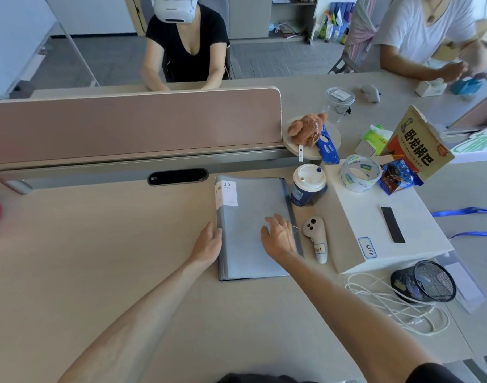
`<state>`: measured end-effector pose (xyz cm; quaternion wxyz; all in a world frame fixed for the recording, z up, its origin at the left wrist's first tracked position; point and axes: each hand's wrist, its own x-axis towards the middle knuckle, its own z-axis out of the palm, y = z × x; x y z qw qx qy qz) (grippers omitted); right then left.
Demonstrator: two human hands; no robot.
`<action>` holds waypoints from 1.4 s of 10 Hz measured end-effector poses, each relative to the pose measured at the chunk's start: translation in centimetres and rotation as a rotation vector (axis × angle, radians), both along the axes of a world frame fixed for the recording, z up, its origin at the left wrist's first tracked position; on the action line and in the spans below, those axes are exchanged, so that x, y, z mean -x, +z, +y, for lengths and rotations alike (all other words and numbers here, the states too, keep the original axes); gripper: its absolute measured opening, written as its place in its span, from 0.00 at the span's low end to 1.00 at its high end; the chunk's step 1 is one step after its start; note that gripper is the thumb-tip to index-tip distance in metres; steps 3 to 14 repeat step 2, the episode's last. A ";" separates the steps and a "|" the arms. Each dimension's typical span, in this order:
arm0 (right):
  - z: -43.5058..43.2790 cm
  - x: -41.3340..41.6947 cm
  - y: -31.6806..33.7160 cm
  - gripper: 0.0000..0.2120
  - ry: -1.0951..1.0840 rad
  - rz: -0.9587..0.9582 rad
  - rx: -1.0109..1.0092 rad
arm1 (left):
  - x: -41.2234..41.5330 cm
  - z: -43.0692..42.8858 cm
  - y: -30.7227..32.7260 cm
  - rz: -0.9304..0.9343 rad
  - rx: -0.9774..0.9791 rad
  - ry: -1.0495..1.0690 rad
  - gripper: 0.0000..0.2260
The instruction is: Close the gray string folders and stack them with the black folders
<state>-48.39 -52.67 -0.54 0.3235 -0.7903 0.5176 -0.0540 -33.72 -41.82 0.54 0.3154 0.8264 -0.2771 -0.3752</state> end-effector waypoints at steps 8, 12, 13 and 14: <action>2.6 -1.3 1.7 0.15 0.059 -0.097 -0.063 | -1.5 3.6 1.4 -0.089 -0.068 -0.035 0.13; 2.6 -1.3 1.7 0.15 0.059 -0.097 -0.063 | -1.5 3.6 1.4 -0.089 -0.068 -0.035 0.13; 2.6 -1.3 1.7 0.15 0.059 -0.097 -0.063 | -1.5 3.6 1.4 -0.089 -0.068 -0.035 0.13; 2.6 -1.3 1.7 0.15 0.059 -0.097 -0.063 | -1.5 3.6 1.4 -0.089 -0.068 -0.035 0.13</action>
